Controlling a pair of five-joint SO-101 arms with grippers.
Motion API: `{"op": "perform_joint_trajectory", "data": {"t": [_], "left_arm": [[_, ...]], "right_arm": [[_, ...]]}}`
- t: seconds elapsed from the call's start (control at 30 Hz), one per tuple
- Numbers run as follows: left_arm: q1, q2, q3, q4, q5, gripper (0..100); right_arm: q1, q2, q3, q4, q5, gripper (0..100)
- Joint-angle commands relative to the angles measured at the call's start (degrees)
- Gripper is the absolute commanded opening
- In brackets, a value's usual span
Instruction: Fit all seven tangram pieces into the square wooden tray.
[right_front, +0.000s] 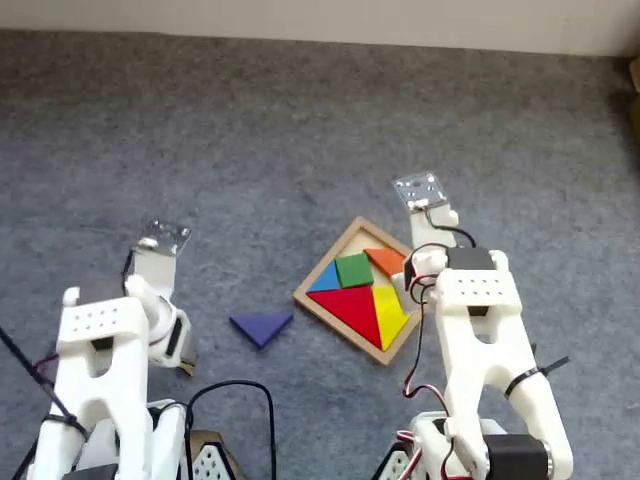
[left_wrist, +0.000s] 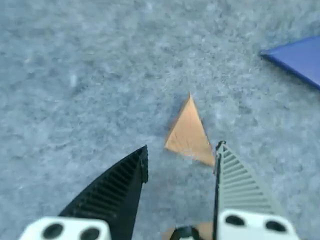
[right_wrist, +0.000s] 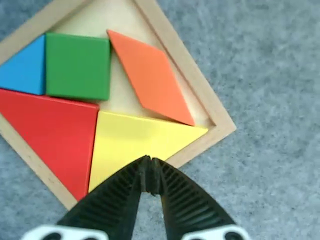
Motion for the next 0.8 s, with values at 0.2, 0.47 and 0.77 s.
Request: {"op": "perform_joint_trajectory", "data": {"t": [0.2, 0.47, 0.77], "left_arm": [[1.5, -0.9, 3.5, -7.4, 6.8, 22], [7.6, -0.9, 5.2, -5.7, 6.8, 12], [8.9, -1.1, 4.4, -5.9, 6.7, 3]], "right_arm": [[0.7, -2.2, -0.2, -0.3, -0.1, 1.1], [4.2, -2.2, -0.4, -0.3, -0.1, 1.1], [9.5, -2.2, -0.7, -0.3, 0.1, 1.1]]}}
